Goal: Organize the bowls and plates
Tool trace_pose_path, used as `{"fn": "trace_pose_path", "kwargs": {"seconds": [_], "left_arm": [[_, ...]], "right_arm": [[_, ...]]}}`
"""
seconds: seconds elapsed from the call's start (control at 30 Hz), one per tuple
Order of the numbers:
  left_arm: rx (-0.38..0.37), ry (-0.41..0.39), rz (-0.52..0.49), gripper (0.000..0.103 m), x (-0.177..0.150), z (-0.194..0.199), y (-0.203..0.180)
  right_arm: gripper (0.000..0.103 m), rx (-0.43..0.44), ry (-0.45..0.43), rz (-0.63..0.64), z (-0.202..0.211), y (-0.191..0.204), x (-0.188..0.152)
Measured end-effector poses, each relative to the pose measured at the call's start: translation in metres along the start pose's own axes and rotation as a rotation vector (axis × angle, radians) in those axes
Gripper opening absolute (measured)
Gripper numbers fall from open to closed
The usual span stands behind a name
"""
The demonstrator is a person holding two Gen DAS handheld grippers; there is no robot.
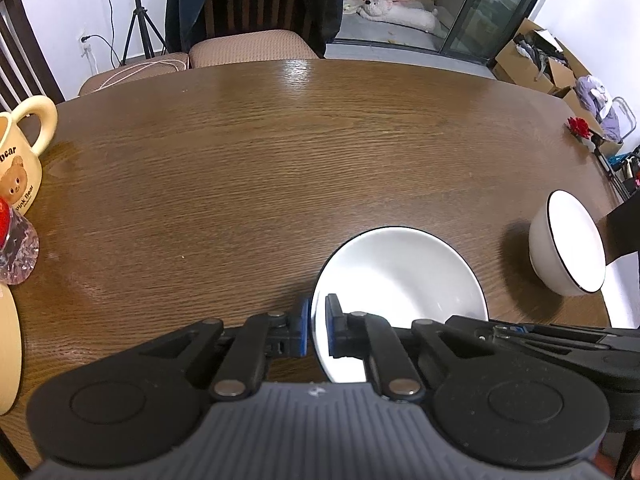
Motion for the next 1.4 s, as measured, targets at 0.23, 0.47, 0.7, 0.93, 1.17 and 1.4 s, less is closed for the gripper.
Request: {"fn": "trace_pose_path", "kwargs": {"seconds": [0.23,0.47,0.7,0.93,1.17,1.4], "left_arm": [[-0.003,-0.003,-0.006,0.009,-0.001,0.002,-0.002],[-0.006,-0.006,-0.015,0.009,-0.002,0.006,-0.003],[-0.009,-0.010,-0.026,0.009,-0.006,0.012,-0.006],[-0.008,-0.018,-0.040,0.009,-0.011,0.021,-0.012],[-0.005,-0.024,-0.049,0.009,-0.021,0.031,-0.020],[-0.006,-0.035,-0.056,0.009,-0.028,0.044,-0.028]], "right_arm": [[0.007,0.003,0.001,-0.009,0.000,-0.003,0.000],[0.007,0.003,-0.009,-0.015,0.004,-0.003,0.000],[0.007,0.003,-0.017,-0.022,0.008,-0.005,-0.002],[0.007,0.006,-0.030,-0.029,0.015,-0.006,-0.007],[0.007,0.006,-0.042,-0.032,0.023,-0.005,-0.015],[0.007,0.013,-0.050,-0.037,0.035,-0.010,-0.027]]}}
Point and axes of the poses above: each gripper's, at about its wrist camera, not at the fingertips, and z roughly against the way its jaws point, y to its left, x to its top, the point moved 4 cm from there along -z, roughly the way its jaws point, and after that the axes turned 11 degrees about y, right-handed, at the moved point
